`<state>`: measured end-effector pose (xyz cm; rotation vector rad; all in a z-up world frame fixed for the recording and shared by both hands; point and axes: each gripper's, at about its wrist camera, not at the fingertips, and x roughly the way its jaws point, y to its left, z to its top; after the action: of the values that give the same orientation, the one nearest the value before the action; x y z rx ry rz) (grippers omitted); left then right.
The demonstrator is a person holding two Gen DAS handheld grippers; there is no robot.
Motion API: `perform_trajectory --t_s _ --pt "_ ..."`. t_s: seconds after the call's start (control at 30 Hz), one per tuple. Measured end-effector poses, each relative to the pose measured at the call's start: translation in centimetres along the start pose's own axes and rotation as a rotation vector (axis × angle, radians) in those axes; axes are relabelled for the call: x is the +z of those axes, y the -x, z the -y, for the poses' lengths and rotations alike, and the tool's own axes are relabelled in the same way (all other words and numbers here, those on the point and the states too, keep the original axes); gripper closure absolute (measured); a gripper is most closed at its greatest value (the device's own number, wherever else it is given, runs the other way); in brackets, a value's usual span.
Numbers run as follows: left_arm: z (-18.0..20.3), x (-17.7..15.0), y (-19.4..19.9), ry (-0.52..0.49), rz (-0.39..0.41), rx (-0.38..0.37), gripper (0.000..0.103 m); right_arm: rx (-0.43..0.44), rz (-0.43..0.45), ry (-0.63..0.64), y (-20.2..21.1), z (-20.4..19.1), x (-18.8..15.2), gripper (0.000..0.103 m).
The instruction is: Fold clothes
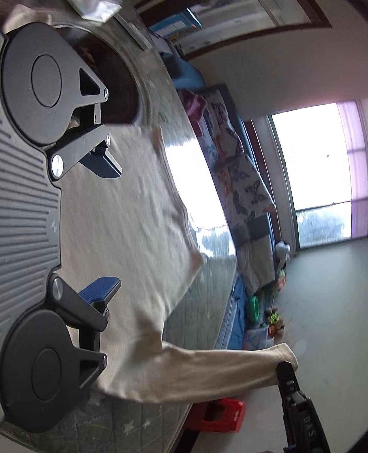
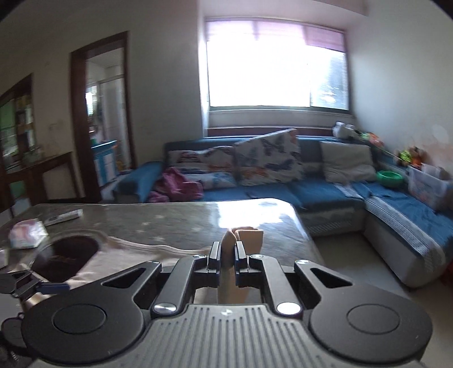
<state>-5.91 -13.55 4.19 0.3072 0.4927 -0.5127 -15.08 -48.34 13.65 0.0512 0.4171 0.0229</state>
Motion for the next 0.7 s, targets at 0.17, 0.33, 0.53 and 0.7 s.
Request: perform_trajectory --t_s 0.17,0.33,0.53,0.7 --pt "-2.8 -1.3 1.4 0.063 0.004 0.043 0.024 0.146 -0.038 0.064 -2.7 -5.4 0.9 0.095" --pt "-4.6 -2.9 2.2 0.108 -0.008 0.065 0.024 0.258 -0.119 0.150 -5.8 -11.3 -0.1 0.095" --pt "-5.4 -4.0 2.7 0.140 -0.021 0.067 0.025 0.339 -0.227 0.222 -7.8 -15.9 -2.8 0.095" --pt "-5.5 -4.0 2.6 0.152 -0.026 0.071 0.025 0.380 -0.295 0.252 -8.5 -17.5 -4.4 0.086"
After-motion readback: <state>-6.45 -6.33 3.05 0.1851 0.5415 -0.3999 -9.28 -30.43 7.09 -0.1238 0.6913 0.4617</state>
